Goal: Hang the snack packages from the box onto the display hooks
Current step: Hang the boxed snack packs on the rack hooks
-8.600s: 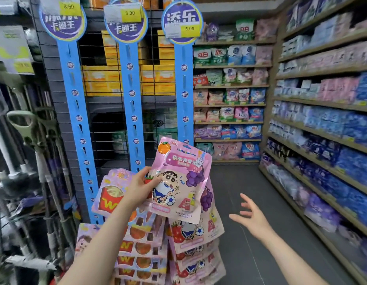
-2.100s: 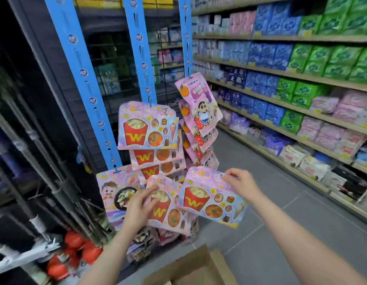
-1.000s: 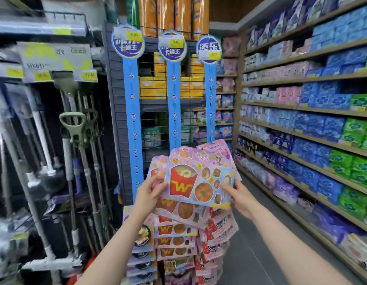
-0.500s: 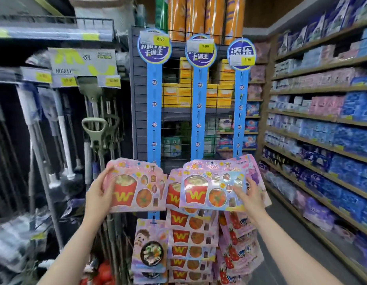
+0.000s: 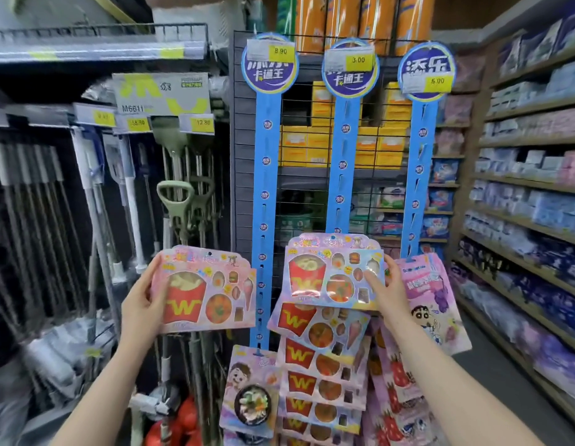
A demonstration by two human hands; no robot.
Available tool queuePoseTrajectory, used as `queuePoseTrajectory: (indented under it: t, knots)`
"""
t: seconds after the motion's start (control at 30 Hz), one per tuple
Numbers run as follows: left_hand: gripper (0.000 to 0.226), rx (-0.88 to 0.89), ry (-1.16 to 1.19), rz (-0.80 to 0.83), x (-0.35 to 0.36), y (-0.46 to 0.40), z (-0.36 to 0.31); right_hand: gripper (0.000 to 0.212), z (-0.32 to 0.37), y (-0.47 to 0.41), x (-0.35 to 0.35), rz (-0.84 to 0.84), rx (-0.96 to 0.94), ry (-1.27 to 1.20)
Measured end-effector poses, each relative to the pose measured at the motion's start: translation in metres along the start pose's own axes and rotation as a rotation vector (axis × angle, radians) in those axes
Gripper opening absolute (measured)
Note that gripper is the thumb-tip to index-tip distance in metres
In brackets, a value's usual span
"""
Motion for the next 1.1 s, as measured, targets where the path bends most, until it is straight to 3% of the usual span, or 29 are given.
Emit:
queuePoseTrajectory:
  t: [0.5, 0.73, 1.1]
  knots:
    - [0.041, -0.035, 0.007, 0.058, 0.012, 0.004, 0.006, 0.058, -0.005, -0.001, -0.010, -0.023, 0.018, 0.108]
    - [0.042, -0.028, 0.002, 0.064, 0.017, 0.006, 0.008, 0.048, -0.014, 0.006, -0.010, 0.006, 0.024, 0.145]
    - [0.043, -0.023, 0.002, 0.060, -0.003, 0.008, 0.003, 0.058, -0.017, 0.031, -0.012, -0.018, 0.002, 0.440]
Point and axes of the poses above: each hand's wrist, its own y-axis away from the middle knuckle, its own x-axis out of the palm, z = x × y, the point moved 5 cm from there along -y, towards the middle knuckle, and after that the axes turned 8 degrees about -x, right-handed, at the moved point
